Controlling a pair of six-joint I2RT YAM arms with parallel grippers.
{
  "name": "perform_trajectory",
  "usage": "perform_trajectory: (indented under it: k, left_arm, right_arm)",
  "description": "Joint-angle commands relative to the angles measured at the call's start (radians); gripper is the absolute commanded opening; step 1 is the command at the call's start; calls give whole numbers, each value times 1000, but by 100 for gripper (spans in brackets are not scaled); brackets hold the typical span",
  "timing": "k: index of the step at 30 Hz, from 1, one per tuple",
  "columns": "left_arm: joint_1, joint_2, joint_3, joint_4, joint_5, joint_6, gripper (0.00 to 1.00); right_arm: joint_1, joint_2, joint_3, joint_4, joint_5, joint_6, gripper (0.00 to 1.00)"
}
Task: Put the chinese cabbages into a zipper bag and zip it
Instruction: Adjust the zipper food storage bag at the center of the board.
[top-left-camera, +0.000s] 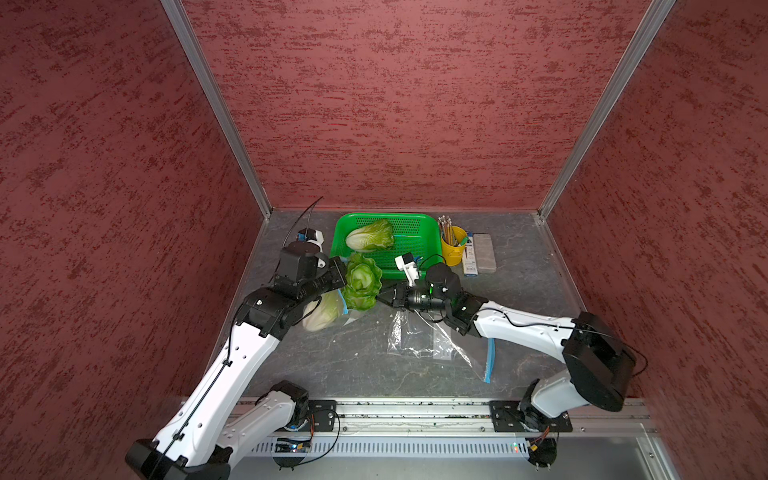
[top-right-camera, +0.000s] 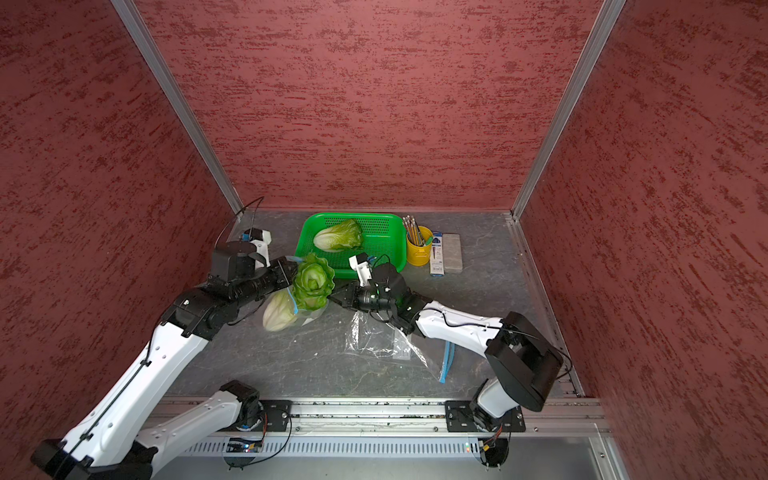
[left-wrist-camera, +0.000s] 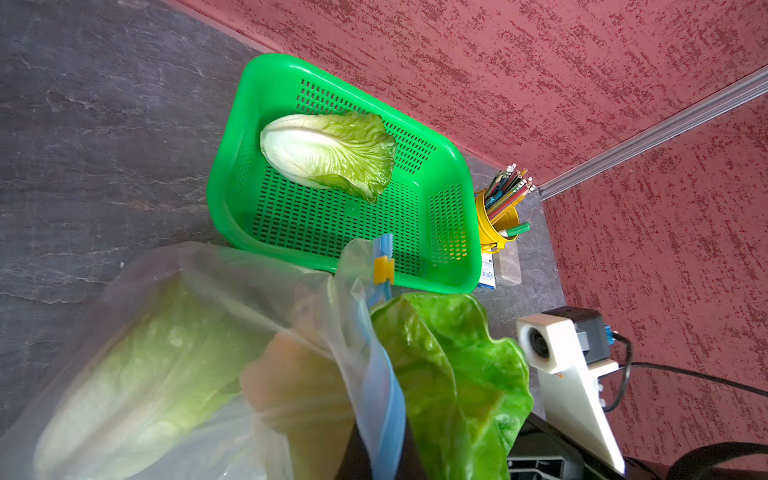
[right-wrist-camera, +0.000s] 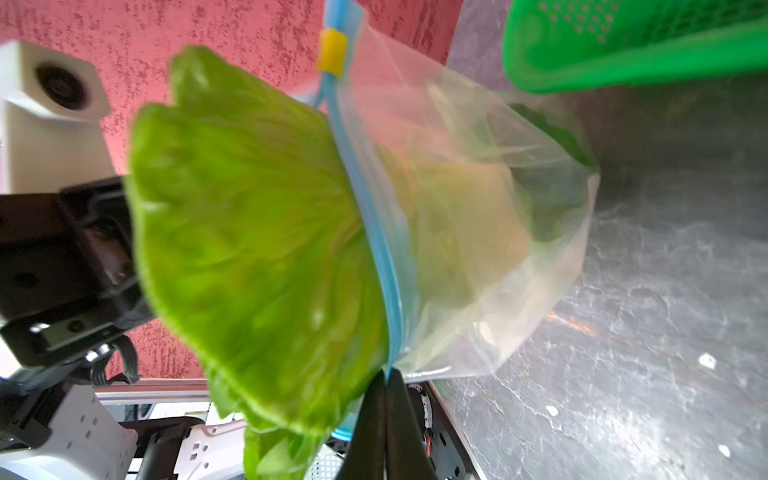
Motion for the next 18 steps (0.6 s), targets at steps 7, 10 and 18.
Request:
perform_trajectory:
  k: [7,10,18]
  left_arm:
    - [47,-32,157,-170,-111,132,0]
    - [81,-37,158,-186,-110,134,0]
    - [121,11,155,-150,-25,126,0]
  right_arm:
    - [8,-90,344,-349,41,-254,0]
    - [6,-80,435,-454,85,-331,0]
    - [1,-27,543,-614,160,-423,1]
